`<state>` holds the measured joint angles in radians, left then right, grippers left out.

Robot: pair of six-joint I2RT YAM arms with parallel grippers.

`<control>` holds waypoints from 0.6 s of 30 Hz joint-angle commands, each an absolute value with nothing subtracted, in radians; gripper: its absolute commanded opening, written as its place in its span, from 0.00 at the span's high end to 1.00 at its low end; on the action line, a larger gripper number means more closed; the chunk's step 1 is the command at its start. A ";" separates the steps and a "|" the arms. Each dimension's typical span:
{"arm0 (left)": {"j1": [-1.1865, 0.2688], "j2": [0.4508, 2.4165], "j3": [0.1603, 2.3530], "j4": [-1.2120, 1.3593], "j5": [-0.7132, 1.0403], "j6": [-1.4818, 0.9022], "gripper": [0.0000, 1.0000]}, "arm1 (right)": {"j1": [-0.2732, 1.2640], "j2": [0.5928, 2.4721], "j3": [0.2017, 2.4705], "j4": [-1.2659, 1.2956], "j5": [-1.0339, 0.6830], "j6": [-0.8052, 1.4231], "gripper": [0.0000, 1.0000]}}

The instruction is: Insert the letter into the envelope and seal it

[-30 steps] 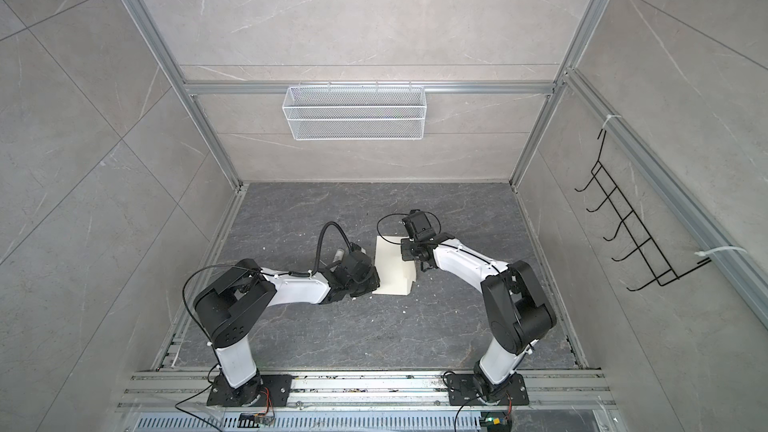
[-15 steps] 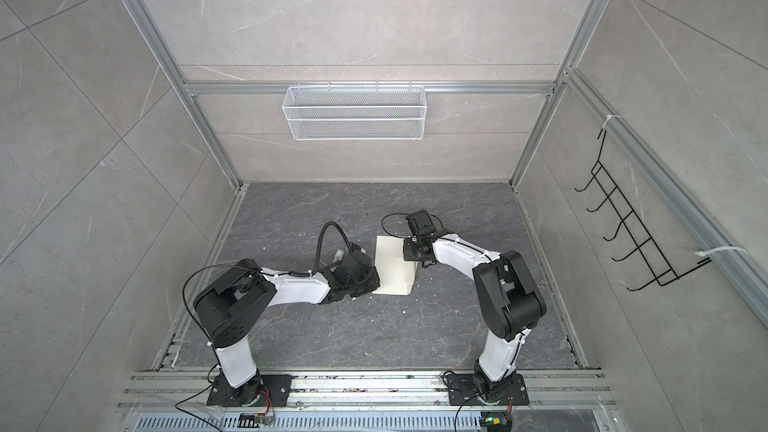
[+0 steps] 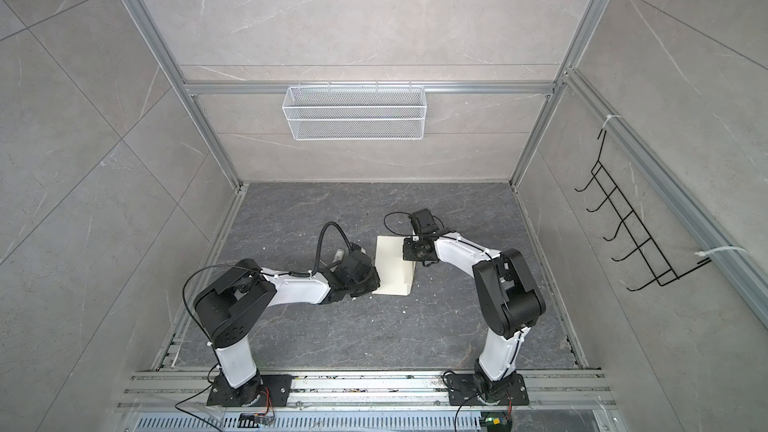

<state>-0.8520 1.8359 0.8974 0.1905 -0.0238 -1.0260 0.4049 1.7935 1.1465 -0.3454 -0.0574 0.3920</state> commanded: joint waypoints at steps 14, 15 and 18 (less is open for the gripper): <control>-0.853 1.852 0.897 0.149 -0.037 -1.025 0.89 | 0.384 1.898 1.248 -0.460 -0.044 0.409 1.00; -0.853 1.853 0.898 0.149 -0.037 -1.026 0.89 | 0.381 1.902 1.247 -0.455 -0.054 0.411 1.00; -0.853 1.856 0.903 0.149 -0.037 -1.022 0.89 | 0.379 1.917 1.246 -0.441 -0.086 0.418 1.00</control>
